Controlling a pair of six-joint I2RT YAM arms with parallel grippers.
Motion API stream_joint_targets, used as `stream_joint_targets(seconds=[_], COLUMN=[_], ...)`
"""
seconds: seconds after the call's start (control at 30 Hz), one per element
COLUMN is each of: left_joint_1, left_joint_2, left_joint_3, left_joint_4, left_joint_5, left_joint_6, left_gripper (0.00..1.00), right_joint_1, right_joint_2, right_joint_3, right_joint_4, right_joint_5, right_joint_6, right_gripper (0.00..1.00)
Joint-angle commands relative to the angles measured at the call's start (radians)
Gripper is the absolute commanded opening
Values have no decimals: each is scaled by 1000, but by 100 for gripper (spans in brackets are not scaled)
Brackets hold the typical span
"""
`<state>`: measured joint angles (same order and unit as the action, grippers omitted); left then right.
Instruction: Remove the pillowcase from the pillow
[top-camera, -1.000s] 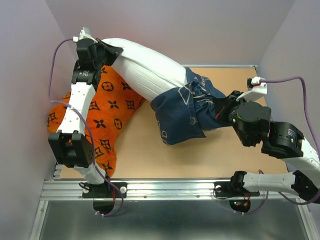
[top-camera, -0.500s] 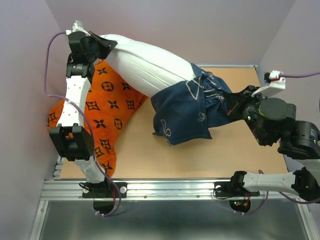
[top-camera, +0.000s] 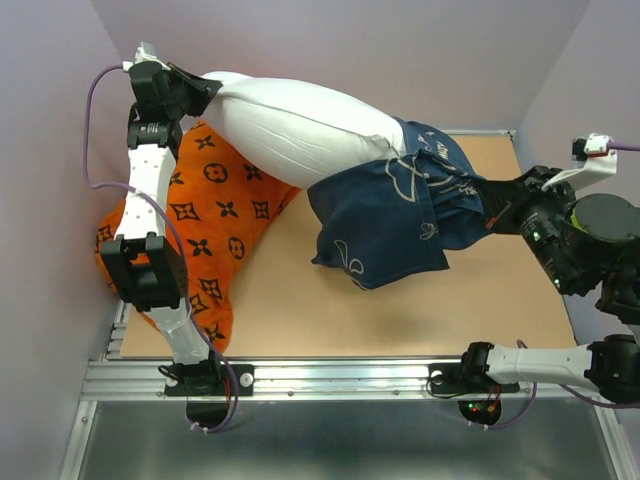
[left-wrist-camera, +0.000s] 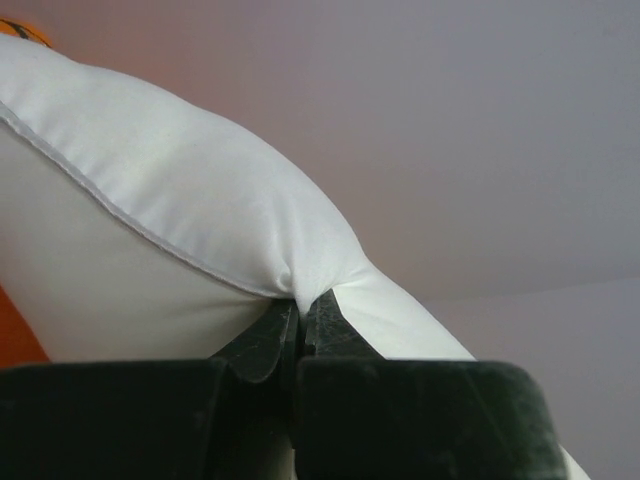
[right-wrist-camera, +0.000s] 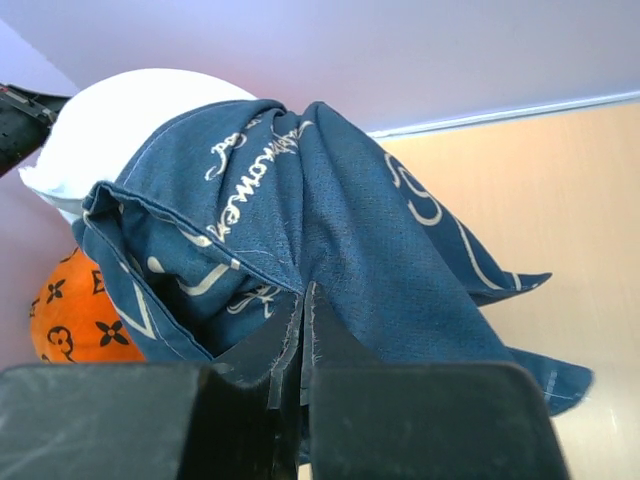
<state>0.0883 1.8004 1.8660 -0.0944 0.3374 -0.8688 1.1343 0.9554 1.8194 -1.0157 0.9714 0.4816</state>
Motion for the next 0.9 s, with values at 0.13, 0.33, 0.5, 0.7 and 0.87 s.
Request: stream_joint_targets(seconds=[0.13,0.33,0.5,0.7,0.87], left_joint_1=[176,180,180,153,77], left_joint_2=[79,93,86,13,-90], left_joint_3=[85,104,69,-85,-168], left_joint_4=[154,157,185,327,424], left_joint_5=[-408,-393,-353,-210,-126], left_joint_6=[96,99,85,56,102], left_gripper=[0,0,0,0,0], right_joint_1=[-11,-11,-13,-11,-11], right_joint_2=[-172,-158,-119,-35,88], right_joint_3=[233,267,274,94,0], right_joint_4=[-12,-14,-6,65,115], right_joint_5=[253,250,234,155,116], right_joint_6=[-101,-113,-115,-92,-87], right_gripper=[1,1,1,1,1])
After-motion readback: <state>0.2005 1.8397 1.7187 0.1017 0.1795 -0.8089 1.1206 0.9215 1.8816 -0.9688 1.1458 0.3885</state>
